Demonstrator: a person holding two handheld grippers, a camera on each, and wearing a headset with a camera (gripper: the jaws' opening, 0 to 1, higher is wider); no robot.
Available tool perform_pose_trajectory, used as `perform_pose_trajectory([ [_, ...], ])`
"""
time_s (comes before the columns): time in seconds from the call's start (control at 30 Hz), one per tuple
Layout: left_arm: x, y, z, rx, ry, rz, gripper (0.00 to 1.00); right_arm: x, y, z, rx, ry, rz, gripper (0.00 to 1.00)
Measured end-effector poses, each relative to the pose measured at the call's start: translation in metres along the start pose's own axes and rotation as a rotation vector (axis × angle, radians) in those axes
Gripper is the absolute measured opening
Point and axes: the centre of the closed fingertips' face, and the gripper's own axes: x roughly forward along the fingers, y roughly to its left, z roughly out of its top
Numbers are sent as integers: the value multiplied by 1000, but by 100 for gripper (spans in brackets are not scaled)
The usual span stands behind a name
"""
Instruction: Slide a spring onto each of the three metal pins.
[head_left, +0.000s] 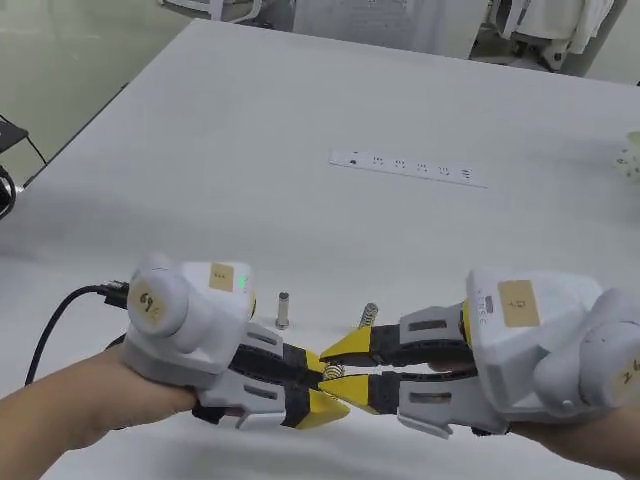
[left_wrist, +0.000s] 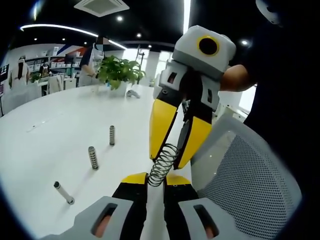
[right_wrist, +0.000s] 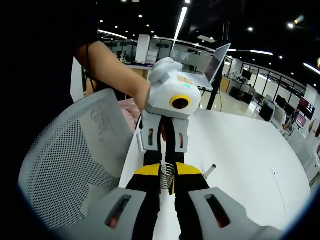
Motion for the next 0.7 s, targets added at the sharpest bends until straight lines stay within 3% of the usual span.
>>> perform_pose_trajectory([
  [0.23,0,-1,1,-1,10,9,4,-2,-1,-1,-15,24,8,6],
  [0.4,-1,-1,9,-4,-20,15,7,-1,0,-2,-47,48,13,6],
  [0.7,-8,7,5,-5,-16,59,16,-2,-4,-2,-54,56,0,7],
])
